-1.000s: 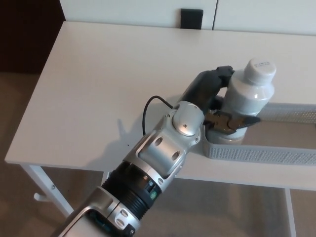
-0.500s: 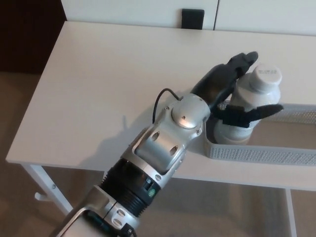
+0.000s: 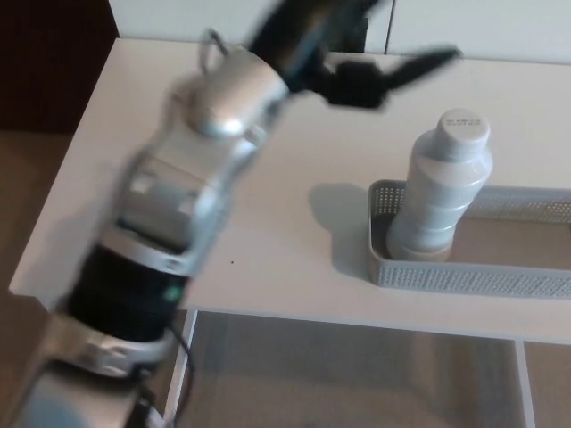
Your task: The robot walk up to a desk on which a bottle is kept on the left hand side and a container is kept on the right hand side. The robot uses its left hand to pick up the bottle and places it in the container.
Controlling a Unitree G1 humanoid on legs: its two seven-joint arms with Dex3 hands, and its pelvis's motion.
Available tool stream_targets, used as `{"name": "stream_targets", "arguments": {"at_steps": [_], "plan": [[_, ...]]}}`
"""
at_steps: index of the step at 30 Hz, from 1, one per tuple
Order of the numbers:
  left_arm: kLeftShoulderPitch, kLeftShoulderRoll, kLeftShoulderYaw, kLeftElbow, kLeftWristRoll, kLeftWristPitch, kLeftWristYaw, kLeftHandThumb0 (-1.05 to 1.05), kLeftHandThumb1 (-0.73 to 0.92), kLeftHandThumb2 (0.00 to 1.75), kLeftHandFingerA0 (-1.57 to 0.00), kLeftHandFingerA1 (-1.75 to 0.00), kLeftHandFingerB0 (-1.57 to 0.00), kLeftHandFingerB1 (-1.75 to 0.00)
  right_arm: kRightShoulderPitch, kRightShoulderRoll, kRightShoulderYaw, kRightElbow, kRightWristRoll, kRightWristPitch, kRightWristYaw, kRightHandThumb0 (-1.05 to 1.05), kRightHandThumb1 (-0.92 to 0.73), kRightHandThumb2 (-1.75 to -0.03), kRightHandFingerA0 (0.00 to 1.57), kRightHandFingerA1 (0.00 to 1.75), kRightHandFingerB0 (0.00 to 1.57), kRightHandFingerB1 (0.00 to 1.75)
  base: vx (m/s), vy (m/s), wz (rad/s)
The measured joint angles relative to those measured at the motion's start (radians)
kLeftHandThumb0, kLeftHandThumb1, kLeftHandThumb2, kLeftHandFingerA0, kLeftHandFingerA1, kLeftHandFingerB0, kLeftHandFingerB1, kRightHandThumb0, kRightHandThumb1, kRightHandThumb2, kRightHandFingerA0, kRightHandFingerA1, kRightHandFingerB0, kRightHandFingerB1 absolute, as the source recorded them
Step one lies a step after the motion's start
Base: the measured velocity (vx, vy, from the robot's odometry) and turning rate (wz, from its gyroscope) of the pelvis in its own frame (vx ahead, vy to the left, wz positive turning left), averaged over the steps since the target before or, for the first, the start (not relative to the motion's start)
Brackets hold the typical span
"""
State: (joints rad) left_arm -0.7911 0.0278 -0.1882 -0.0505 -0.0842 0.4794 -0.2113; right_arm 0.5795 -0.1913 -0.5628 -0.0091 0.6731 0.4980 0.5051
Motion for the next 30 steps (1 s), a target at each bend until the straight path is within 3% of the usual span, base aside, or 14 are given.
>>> {"name": "stream_targets", "arguments": {"at_steps": [4, 5, 8, 9, 11, 15, 17, 19, 21, 22, 26, 27, 30], "plan": [[0.002, 0.106, 0.121, -0.078, -0.037, 0.013, -0.024, -0.92, 0.6, 0.59, 0.0, 0.0, 0.0, 0.0, 0.001, 0.0, 0.0, 0.0, 0.0, 0.001, 0.0, -0.13, -0.38, -0.52, 0.53, 0.48, 0.4, 0.38, 0.0, 0.0, 0.0], [0.007, 0.136, 0.153, -0.092, -0.045, 0.016, -0.031, -0.83, 0.45, 0.88, 0.0, 0.0, 0.0, -0.03, 0.001, 0.0, 0.0, 0.0, 0.0, 0.001, 0.0, -0.1, -0.39, -0.52, 0.54, 0.49, 0.4, 0.38, 0.0, 0.0, 0.0], [0.05, 0.215, 0.254, -0.123, -0.064, 0.018, -0.05, -0.82, 0.46, 0.87, 0.0, -0.02, 0.0, -0.04, -0.001, 0.0, 0.001, 0.0, 0.0, 0.001, 0.0, -0.12, -0.38, -0.52, 0.55, 0.48, 0.43, 0.39, 0.0, 0.0, 0.0], [0.05, 0.215, 0.254, -0.123, -0.064, 0.018, -0.05, -0.72, 0.42, 0.73, 0.0, -0.02, 0.0, -0.04, -0.001, 0.0, 0.001, 0.0, 0.0, 0.001, 0.0, -0.13, -0.37, -0.52, 0.56, 0.49, 0.43, 0.39, 0.0, 0.0, 0.0], [0.099, 0.26, 0.324, -0.135, -0.076, 0.018, -0.063, -0.68, 0.42, 0.75, 0.0, -0.03, 0.0, -0.04, -0.001, 0.0, 0.001, 0.0, 0.0, 0.001, 0.0, -0.03, -0.44, -0.55, 0.49, 0.49, 0.4, 0.38, 0.0, 0.0, 0.0], [0.207, 0.322, 0.442, -0.14, -0.097, 0.018, -0.089, -0.71, 0.43, 0.78, 0.0, -0.04, 0.0, -0.05, -0.005, -0.001, 0.003, 0.0, -0.001, 0.001, 0.0, -0.07, -0.44, -0.54, 0.5, 0.48, 0.4, 0.37, 0.0, 0.0, 0.0], [0.232, 0.333, 0.466, -0.14, -0.101, 0.018, -0.094, -0.64, 0.41, 0.79, 0.0, -0.14, 0.0, -0.17, -0.006, -0.001, 0.003, 0.001, -0.001, 0.001, 0.0, -0.09, -0.43, -0.53, 0.52, 0.47, 0.42, 0.37, 0.0, 0.0, 0.0], [0.361, 0.368, 0.58, -0.13, -0.122, 0.018, -0.119, -0.64, 0.4, 0.8, -0.01, -0.19, 0.0, -0.17, -0.009, -0.002, 0.002, 0.003, -0.001, 0.001, 0.0, -0.08, -0.42, -0.53, 0.49, 0.48, 0.4, 0.37, 0.0, 0.0, 0.0], [0.442, 0.378, 0.642, -0.108, -0.133, 0.015, -0.133, -0.64, 0.4, 0.8, -0.01, -0.19, 0.0, -0.17, -0.012, -0.004, 0.003, 0.005, -0.002, 0.002, 0.0, -0.08, -0.42, -0.53, 0.49, 0.48, 0.4, 0.37, 0.0, 0.0, 0.0], [0.468, 0.38, 0.661, -0.099, -0.136, 0.014, -0.138, -0.69, 0.45, 0.76, 0.0, -0.09, 0.0, -0.05, -0.014, -0.005, 0.003, 0.005, -0.002, 0.002, 0.0, -0.07, -0.42, -0.55, 0.52, 0.48, 0.42, 0.38, 0.0, 0.0, 0.0], [0.652, 0.39, 0.767, 0.016, -0.153, -0.01, -0.16, -0.69, 0.45, 0.78, 0.0, -0.12, 0.0, -0.08, -0.028, -0.009, 0.002, 0.012, -0.002, 0.003, -0.001, -0.03, -0.49, -0.58, 0.48, 0.49, 0.38, 0.39, 0.0, 0.0, 0.0], [0.652, 0.39, 0.767, 0.016, -0.153, -0.01, -0.16, -0.67, 0.44, 0.82, 0.0, -0.2, 0.0, -0.14, -0.028, -0.009, 0.002, 0.012, -0.002, 0.003, -0.001, -0.03, -0.46, -0.6, 0.46, 0.5, 0.37, 0.39, 0.0, 0.0, 0.0], [0.772, 0.39, 0.805, 0.135, -0.156, -0.034, -0.161, -0.74, 0.5, 0.86, 0.0, -0.15, 0.0, -0.12, -0.037, -0.012, 0.001, 0.03, -0.002, 0.003, -0.001, -0.11, -0.45, -0.58, 0.51, 0.51, 0.36, 0.4, 0.0, 0.0, 0.0]]}}
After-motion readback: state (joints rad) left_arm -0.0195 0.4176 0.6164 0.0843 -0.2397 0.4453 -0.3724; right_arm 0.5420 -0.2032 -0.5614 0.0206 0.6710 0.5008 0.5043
